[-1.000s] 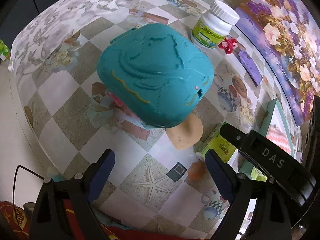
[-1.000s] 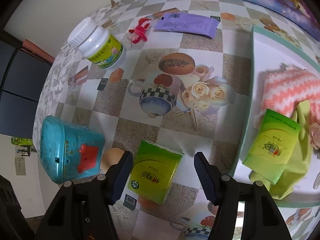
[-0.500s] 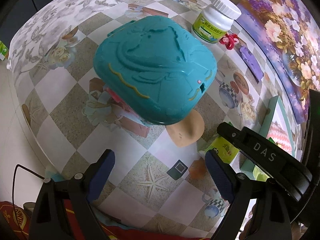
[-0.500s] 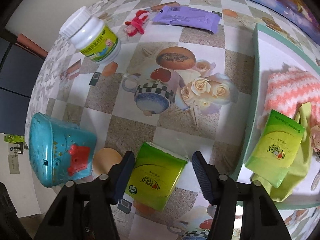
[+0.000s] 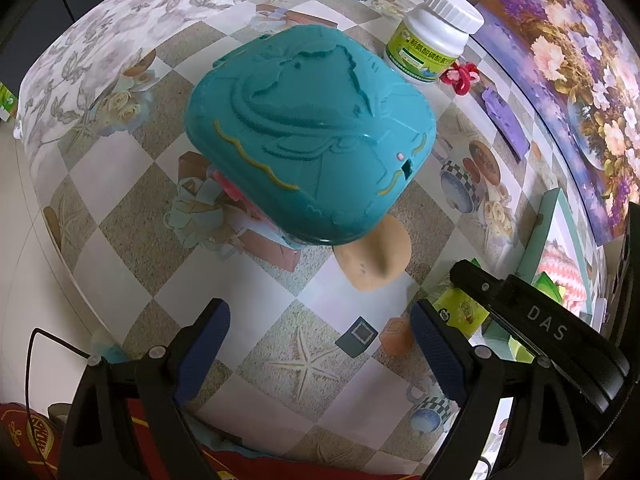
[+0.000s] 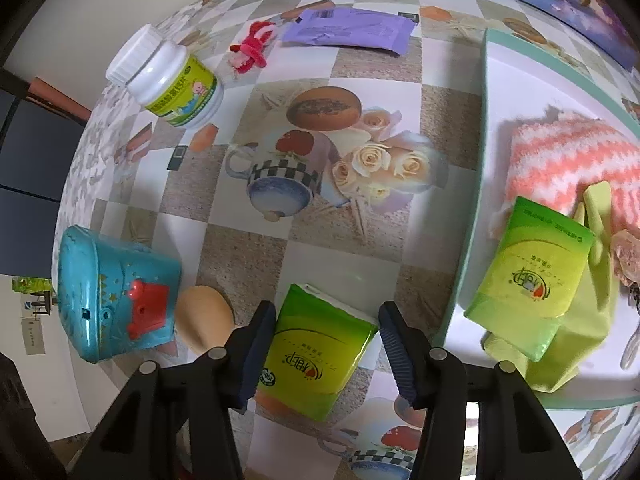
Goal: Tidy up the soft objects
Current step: 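Grasp the green tissue pack with the right gripper while the left approaches the beige sponge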
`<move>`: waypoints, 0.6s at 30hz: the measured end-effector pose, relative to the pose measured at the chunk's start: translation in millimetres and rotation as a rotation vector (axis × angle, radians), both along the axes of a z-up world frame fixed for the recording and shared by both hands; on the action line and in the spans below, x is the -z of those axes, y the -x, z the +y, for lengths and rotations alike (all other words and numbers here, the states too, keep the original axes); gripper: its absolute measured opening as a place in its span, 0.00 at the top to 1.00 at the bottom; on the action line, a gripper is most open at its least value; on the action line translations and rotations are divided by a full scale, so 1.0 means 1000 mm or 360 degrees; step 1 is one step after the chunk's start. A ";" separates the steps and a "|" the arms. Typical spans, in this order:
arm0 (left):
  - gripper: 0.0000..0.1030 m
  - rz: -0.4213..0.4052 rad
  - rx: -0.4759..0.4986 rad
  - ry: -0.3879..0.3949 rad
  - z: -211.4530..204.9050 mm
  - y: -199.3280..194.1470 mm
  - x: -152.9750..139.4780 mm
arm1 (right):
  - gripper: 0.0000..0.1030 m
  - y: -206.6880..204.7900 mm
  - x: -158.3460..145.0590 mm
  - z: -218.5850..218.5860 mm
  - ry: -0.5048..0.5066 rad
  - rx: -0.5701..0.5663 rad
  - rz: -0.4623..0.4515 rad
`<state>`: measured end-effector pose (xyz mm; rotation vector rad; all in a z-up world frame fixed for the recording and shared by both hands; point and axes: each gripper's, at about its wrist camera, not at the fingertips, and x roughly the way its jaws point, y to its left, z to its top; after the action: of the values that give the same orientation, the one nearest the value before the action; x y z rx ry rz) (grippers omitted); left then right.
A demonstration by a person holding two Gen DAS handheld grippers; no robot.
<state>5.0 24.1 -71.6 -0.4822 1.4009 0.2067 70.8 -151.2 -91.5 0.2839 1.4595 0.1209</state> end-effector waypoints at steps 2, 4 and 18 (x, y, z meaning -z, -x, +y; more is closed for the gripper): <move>0.11 -0.0015 -0.0011 0.0003 0.001 0.000 -0.002 | 0.46 0.002 -0.001 -0.001 0.0001 -0.0017 0.0003; 0.11 -0.0019 -0.0014 0.0000 0.001 0.001 -0.003 | 0.47 0.003 -0.003 -0.001 0.0001 -0.0027 0.0001; 0.12 -0.0054 0.0013 -0.0024 -0.003 -0.006 -0.011 | 0.47 0.019 -0.041 -0.037 -0.0095 0.0056 -0.0126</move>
<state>11.0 20.8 -60.2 -0.4655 1.3669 0.2014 51.6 -187.7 -50.3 0.3496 1.3735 0.1462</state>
